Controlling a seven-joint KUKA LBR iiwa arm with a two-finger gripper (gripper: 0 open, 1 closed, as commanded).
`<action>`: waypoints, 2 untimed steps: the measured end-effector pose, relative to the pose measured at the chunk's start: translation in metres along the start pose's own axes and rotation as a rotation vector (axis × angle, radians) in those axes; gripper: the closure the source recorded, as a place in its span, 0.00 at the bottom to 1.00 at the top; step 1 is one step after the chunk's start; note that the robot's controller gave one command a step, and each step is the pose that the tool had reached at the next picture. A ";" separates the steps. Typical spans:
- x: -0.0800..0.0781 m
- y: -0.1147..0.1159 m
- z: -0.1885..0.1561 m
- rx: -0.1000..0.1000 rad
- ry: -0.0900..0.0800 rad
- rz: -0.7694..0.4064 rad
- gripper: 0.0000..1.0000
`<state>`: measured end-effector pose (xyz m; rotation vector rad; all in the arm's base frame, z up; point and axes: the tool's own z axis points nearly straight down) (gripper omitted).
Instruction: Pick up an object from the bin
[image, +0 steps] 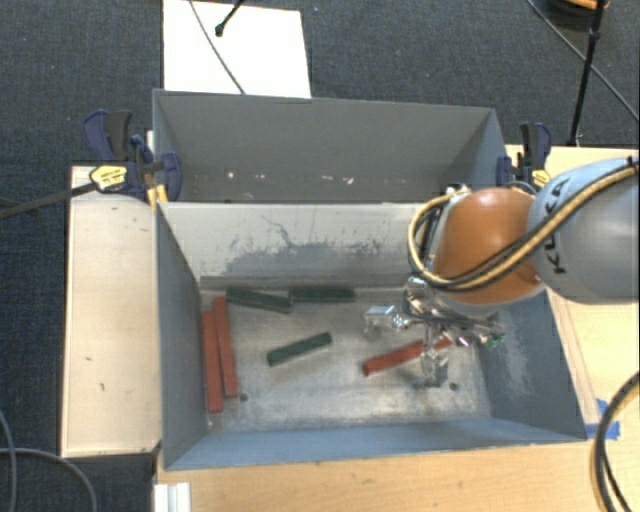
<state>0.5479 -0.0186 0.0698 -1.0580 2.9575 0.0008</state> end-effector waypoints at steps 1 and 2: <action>0.000 0.000 0.000 0.001 0.000 -0.002 1.00; -0.002 -0.002 -0.092 0.006 -0.007 0.002 1.00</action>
Offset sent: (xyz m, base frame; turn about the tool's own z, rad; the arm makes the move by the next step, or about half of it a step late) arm 0.0000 0.0000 0.0000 0.0000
